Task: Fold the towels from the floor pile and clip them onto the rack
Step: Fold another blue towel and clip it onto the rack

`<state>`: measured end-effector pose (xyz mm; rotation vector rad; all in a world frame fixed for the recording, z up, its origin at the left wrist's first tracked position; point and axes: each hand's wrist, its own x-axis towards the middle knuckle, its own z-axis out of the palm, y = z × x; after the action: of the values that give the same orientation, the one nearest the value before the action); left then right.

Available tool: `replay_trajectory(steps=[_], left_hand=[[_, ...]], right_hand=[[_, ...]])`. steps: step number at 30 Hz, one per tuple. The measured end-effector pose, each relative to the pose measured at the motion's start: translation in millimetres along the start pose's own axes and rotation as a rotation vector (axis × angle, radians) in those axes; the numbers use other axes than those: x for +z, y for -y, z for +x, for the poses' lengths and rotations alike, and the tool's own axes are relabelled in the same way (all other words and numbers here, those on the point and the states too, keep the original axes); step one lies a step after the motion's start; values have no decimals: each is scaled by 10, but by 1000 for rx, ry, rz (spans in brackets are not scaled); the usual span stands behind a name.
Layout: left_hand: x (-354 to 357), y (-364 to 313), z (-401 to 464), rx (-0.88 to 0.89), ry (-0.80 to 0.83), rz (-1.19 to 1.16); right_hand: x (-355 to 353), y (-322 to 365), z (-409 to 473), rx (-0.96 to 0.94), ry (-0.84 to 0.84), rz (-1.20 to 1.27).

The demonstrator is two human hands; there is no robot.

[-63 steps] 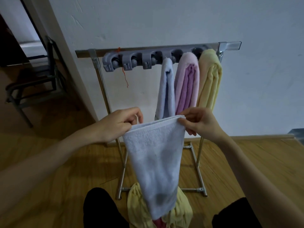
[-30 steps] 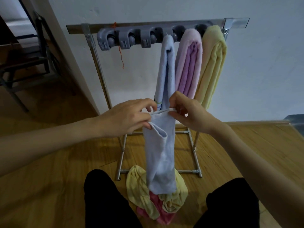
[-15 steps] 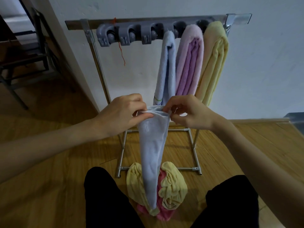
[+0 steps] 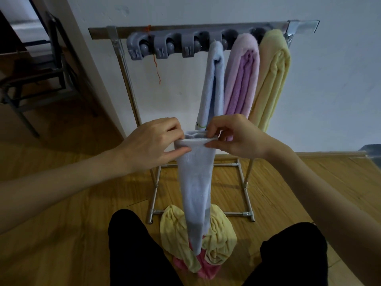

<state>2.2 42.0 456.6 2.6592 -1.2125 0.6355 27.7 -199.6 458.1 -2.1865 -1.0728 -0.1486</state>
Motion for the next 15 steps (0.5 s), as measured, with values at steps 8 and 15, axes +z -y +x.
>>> replay_trajectory(steps=[8, 15], left_hand=[[-8, -78, 160, -245, -280, -511], [-37, -202, 390, -379, -549, -650]], right_hand=[[-206, 29, 107, 7, -126, 86], [-263, 104, 165, -39, -168, 57]])
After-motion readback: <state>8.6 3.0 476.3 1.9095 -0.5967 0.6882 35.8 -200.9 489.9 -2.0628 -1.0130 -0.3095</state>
